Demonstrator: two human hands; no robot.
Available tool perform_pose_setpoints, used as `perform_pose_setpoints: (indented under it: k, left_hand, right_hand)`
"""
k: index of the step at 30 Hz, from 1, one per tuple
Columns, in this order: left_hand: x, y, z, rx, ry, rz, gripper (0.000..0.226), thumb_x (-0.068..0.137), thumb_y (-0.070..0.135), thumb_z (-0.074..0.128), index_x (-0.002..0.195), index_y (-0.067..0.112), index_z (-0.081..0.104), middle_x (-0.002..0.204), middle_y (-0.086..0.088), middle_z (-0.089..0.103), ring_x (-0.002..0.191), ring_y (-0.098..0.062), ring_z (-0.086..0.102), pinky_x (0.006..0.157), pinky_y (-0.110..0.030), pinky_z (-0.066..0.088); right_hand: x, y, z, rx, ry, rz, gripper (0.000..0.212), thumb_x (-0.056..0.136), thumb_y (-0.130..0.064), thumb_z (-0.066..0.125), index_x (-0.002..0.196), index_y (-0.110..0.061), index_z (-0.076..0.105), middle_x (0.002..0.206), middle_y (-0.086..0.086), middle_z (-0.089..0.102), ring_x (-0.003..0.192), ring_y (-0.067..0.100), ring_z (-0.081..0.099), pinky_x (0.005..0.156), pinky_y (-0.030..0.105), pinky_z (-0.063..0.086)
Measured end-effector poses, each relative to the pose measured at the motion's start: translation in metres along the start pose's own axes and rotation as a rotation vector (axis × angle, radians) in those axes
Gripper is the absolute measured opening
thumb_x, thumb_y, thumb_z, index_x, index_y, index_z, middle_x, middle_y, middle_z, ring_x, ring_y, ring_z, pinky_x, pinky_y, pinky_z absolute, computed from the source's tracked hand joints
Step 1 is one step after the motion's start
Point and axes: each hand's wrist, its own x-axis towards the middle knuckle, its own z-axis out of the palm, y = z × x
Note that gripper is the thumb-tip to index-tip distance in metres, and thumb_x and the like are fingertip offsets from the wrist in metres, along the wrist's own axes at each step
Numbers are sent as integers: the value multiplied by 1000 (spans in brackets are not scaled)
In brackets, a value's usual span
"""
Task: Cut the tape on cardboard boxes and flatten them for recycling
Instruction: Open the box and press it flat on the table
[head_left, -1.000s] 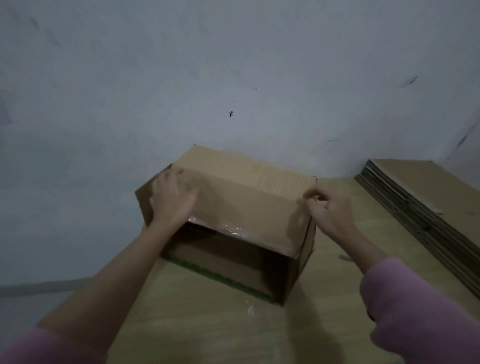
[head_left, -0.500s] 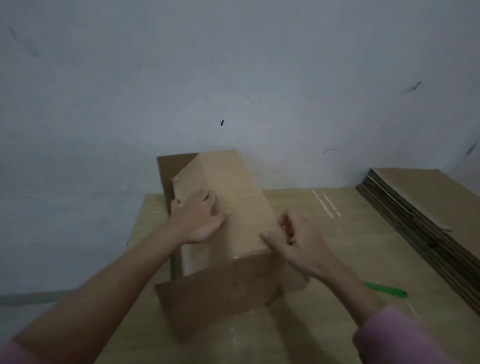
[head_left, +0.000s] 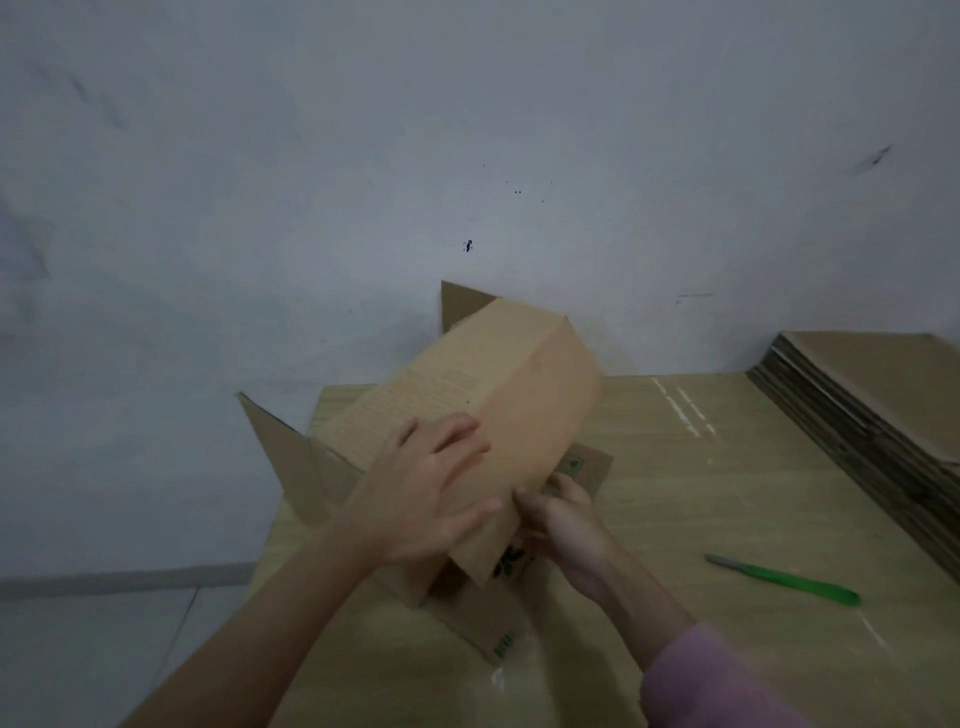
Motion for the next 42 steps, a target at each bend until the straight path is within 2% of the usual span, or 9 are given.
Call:
perform_pose_setpoints:
  k: [5, 9, 14, 20, 25, 28, 34, 38, 42]
  left_hand:
    - [-7, -6, -17, -113, -154, 97, 84, 74, 75, 46, 144, 35, 22, 142, 25, 22, 133, 13, 12, 115, -20, 3]
    - [2, 5, -16, -549, 150, -176, 37, 95, 29, 50, 130, 30, 37, 119, 29, 45, 108, 26, 41, 91, -4, 36]
    - [10, 8, -18, -691, 325, -408, 20, 99, 27, 37, 112, 38, 47, 98, 31, 51, 85, 29, 48, 72, 5, 34]
    - [1, 8, -17, -660, 319, -446, 26, 98, 30, 36, 119, 28, 50, 95, 25, 53, 85, 12, 51, 71, 0, 37]
    - [4, 28, -16, -634, 274, -386, 26, 98, 30, 38, 120, 26, 51, 95, 24, 54, 81, 25, 48, 68, 3, 36]
    - [14, 45, -11, -579, 159, -268, 27, 97, 30, 45, 121, 21, 53, 102, 12, 57, 89, 13, 53, 73, -1, 36]
    - [47, 58, 25, -199, -17, -119, 67, 90, 50, 26, 150, 20, 21, 151, 3, 31, 136, -13, 28, 113, -33, 24]
    - [75, 68, 54, -130, 2, -98, 69, 87, 50, 18, 142, 14, 40, 139, 0, 50, 126, -15, 45, 104, -39, 33]
    - [96, 78, 77, -54, 43, -91, 58, 86, 45, 39, 130, 13, 55, 121, -2, 64, 110, -14, 58, 88, -37, 50]
  right_hand:
    - [-16, -44, 8, 97, 253, -330, 34, 84, 6, 55, 116, -5, 52, 95, 6, 66, 76, 14, 62, 66, 28, 51]
    - [-23, -82, 22, 99, 3, -512, 23, 98, -18, 45, 119, -17, 53, 94, 7, 64, 84, 19, 65, 62, 28, 53]
    - [-4, -58, 41, -276, 80, -318, 49, 91, -1, 49, 136, -14, 38, 126, 0, 49, 114, 17, 49, 91, 30, 45]
    - [-5, -19, 39, -436, -11, -347, 40, 84, -39, 68, 115, -18, 53, 95, -1, 53, 84, 8, 51, 64, 12, 39]
    - [-11, -14, 16, -531, 39, -577, 12, 89, -27, 64, 77, -23, 63, 56, 9, 49, 50, 8, 39, 50, 26, 30]
    - [-10, -23, -11, -508, 136, -550, 18, 87, -13, 65, 71, -21, 67, 65, 19, 63, 55, 8, 49, 53, 25, 36]
    - [-5, -38, -68, -531, 241, -422, 30, 85, 3, 59, 67, -19, 68, 71, -2, 67, 62, 2, 57, 53, 8, 38]
    - [11, -52, -97, -646, 271, -333, 10, 88, -17, 63, 81, -13, 68, 72, 14, 65, 68, 17, 55, 54, 14, 39]
    - [32, -108, -99, -490, 200, -265, 35, 98, -44, 40, 93, -16, 60, 76, 4, 62, 69, 17, 61, 73, 36, 50]
